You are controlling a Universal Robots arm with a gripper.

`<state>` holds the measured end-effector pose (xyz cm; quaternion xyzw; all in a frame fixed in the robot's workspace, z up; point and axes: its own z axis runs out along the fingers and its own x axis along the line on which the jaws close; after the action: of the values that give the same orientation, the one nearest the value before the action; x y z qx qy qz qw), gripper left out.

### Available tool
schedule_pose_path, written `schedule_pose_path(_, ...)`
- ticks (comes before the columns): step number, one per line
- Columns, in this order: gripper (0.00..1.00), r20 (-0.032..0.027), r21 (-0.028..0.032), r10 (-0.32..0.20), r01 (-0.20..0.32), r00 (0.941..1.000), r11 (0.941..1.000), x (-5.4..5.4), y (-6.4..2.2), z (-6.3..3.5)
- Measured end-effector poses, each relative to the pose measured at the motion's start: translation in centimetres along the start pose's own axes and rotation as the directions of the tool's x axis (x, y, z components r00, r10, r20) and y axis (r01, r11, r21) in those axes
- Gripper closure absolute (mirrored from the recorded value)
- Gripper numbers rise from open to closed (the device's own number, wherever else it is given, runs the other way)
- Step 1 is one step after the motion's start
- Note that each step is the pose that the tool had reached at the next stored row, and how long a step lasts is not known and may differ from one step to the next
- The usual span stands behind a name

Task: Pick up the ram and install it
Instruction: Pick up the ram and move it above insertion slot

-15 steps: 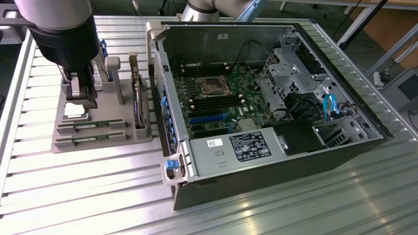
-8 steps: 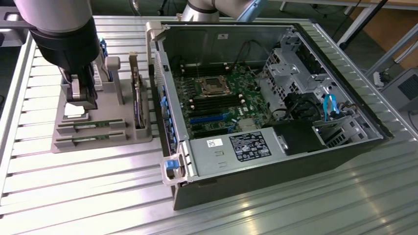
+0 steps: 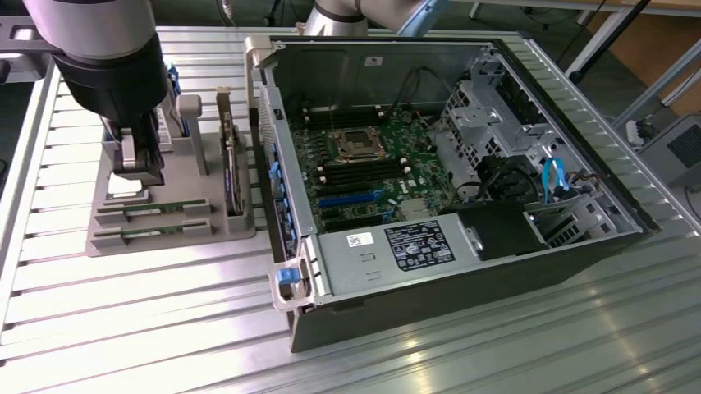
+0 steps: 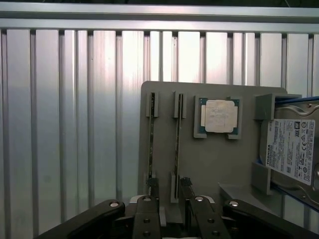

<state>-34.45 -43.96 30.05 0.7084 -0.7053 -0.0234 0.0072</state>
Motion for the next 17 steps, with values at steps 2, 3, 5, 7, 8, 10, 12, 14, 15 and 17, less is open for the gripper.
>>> schedule_pose_path(2,0.7,0.0,0.0,0.0,0.0,1.0,1.0,0.0,0.0,0.1)
schedule_pose_path(3,0.7,0.0,0.0,0.0,0.0,1.0,1.0,0.0,0.0,0.15)
schedule_pose_path(5,0.7,0.0,0.0,0.0,0.0,1.0,1.0,0.01,0.0,0.25)
schedule_pose_path(7,0.7,0.0,0.0001,0.0,0.0,1.0,1.0,0.02,0.0,0.35)
schedule_pose_path(8,0.7,0.0,0.0,0.0,0.0,1.0,1.0,0.02,0.0,0.39)
schedule_pose_path(10,0.7,0.0,0.0,0.0,0.0,1.0,1.0,0.03,0.01,0.49)
schedule_pose_path(12,0.7,0.0,0.0,0.0,0.0,1.0,1.0,0.04,0.01,0.57)
schedule_pose_path(14,0.7,0.0,0.0,0.0,0.0,1.0,1.0,0.05,0.02,0.66)
schedule_pose_path(15,0.7,0.0,0.0,0.0,0.0,1.0,1.0,0.06,0.03,0.72)
schedule_pose_path(17,0.7,0.0,0.0,0.0,0.0,1.0,1.0,0.07,0.04,0.8)
